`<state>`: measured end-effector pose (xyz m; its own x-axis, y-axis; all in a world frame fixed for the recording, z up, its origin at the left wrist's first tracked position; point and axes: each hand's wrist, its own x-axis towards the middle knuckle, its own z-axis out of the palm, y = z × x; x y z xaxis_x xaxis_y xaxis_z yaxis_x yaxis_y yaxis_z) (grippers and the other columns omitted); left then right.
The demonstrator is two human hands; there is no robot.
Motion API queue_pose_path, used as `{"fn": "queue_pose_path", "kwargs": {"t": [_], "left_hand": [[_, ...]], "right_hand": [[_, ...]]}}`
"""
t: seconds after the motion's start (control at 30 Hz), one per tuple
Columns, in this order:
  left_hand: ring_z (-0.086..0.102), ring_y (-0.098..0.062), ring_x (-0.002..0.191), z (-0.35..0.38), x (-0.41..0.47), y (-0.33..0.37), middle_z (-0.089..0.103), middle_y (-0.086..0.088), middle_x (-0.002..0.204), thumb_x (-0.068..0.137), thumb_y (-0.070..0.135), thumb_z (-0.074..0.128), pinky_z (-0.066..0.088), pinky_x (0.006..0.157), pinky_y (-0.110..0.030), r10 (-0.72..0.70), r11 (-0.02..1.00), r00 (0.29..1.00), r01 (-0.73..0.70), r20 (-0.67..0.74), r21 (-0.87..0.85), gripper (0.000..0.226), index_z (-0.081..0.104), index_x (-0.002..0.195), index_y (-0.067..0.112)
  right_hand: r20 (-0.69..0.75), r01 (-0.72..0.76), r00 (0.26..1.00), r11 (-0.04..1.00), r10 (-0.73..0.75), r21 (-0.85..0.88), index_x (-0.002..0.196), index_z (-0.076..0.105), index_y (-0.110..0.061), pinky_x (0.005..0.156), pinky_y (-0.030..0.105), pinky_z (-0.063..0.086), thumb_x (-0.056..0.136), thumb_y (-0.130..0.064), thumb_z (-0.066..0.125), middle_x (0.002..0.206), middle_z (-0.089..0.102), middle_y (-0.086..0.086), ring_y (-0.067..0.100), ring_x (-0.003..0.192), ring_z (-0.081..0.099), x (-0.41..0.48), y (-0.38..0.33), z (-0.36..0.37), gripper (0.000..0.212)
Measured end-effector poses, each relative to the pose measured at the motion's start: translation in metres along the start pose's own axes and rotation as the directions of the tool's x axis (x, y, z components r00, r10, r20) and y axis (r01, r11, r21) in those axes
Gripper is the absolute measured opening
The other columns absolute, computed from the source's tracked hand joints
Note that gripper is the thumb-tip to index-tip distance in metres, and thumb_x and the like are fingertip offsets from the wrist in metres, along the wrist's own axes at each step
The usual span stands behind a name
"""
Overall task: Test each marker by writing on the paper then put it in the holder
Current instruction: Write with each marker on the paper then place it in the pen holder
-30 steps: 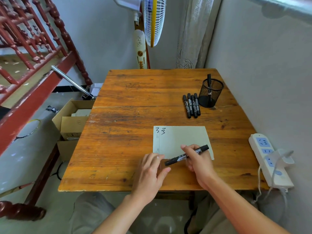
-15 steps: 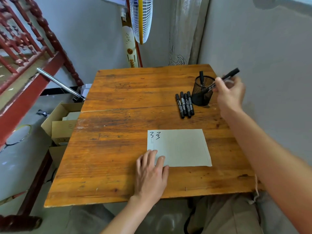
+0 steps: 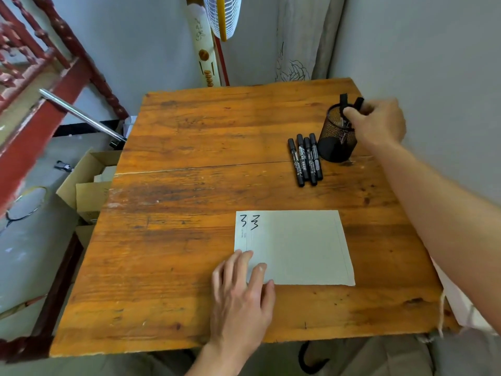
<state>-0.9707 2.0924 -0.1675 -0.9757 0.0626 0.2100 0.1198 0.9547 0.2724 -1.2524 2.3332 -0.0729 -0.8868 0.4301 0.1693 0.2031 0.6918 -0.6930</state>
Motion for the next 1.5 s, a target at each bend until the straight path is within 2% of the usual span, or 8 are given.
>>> {"fn": "queue_pose_path", "kwargs": {"t": [0.2,0.5,0.67,0.83,1.1,1.27,1.4,1.5], "left_hand": [[0.048,-0.027,0.118,0.0,0.001,0.0,0.057,-0.008,0.12,0.088,0.039,0.043,0.042,0.092,-0.05,-0.004,1.0,1.0,0.004,0.01,0.008,0.035,0.066,0.103,0.017],[0.048,-0.028,0.117,0.0,0.0,0.0,0.058,-0.008,0.119,0.085,0.034,0.057,0.042,0.091,-0.05,-0.003,1.0,1.0,0.003,0.003,-0.01,0.025,0.065,0.103,0.018],[0.048,-0.027,0.118,-0.002,0.0,0.002,0.058,-0.008,0.119,0.088,0.038,0.043,0.042,0.092,-0.049,0.0,1.0,1.0,0.0,-0.011,-0.006,0.032,0.065,0.101,0.018],[0.049,-0.026,0.118,-0.003,0.0,0.002,0.059,-0.007,0.118,0.089,0.04,0.04,0.043,0.093,-0.049,-0.001,1.0,1.0,0.001,-0.011,0.0,0.034,0.064,0.1,0.019],[0.05,-0.027,0.116,0.0,0.001,0.001,0.059,-0.009,0.118,0.09,0.039,0.04,0.044,0.092,-0.049,0.0,1.0,1.0,0.0,-0.02,0.009,0.033,0.064,0.1,0.019],[0.049,-0.027,0.117,-0.002,0.001,0.001,0.059,-0.009,0.118,0.089,0.038,0.041,0.043,0.092,-0.049,0.008,1.0,1.0,-0.008,-0.025,0.001,0.032,0.064,0.1,0.018],[0.049,-0.028,0.116,-0.001,0.0,0.001,0.058,-0.009,0.116,0.089,0.036,0.043,0.042,0.091,-0.048,0.019,1.0,0.999,-0.02,-0.047,-0.019,0.029,0.063,0.098,0.016],[0.048,-0.027,0.117,-0.001,0.0,0.0,0.058,-0.009,0.117,0.089,0.036,0.043,0.042,0.092,-0.048,0.021,0.999,0.998,-0.023,-0.052,-0.025,0.03,0.063,0.099,0.016]], "right_hand": [[0.029,-0.025,0.999,0.998,0.026,-0.062,0.084,0.071,-0.017,0.066,0.031,0.039,0.078,-0.054,0.069,0.096,0.069,0.006,0.027,0.084,0.064,0.005,0.005,0.005,0.037],[-0.105,0.191,0.974,0.977,-0.201,-0.095,0.121,0.059,-0.021,0.085,0.035,0.047,0.086,-0.044,0.064,0.123,0.053,0.002,0.019,0.11,0.054,-0.04,-0.004,-0.01,0.042],[0.176,0.426,0.897,0.9,-0.406,-0.092,0.112,0.064,-0.02,0.073,0.036,0.053,0.09,-0.038,0.063,0.1,0.065,-0.003,0.017,0.087,0.061,-0.08,-0.017,0.018,0.029],[0.376,0.503,0.843,0.809,-0.383,-0.304,0.124,0.061,-0.017,0.078,0.04,0.052,0.092,-0.043,0.058,0.116,0.065,0.007,0.028,0.102,0.062,-0.092,-0.013,0.053,0.041],[0.387,0.537,0.836,0.727,-0.389,-0.427,0.114,0.06,-0.01,0.071,0.04,0.051,0.092,-0.039,0.058,0.106,0.067,0.011,0.032,0.092,0.065,-0.093,-0.013,0.077,0.036],[0.323,0.525,0.845,0.78,-0.427,-0.342,0.117,0.062,-0.011,0.068,0.038,0.049,0.092,-0.03,0.056,0.103,0.065,0.008,0.029,0.09,0.062,-0.106,-0.009,0.067,0.032],[0.161,0.538,0.839,0.837,-0.52,-0.099,0.112,0.068,-0.011,0.059,0.033,0.045,0.091,-0.022,0.059,0.091,0.062,0.003,0.022,0.081,0.057,-0.139,0.005,0.041,0.026],[0.197,0.489,0.84,0.862,-0.506,0.133,0.107,0.068,-0.01,0.051,0.028,0.035,0.094,-0.015,0.056,0.079,0.057,-0.003,0.017,0.063,0.052,-0.172,0.02,0.016,0.019]]}}
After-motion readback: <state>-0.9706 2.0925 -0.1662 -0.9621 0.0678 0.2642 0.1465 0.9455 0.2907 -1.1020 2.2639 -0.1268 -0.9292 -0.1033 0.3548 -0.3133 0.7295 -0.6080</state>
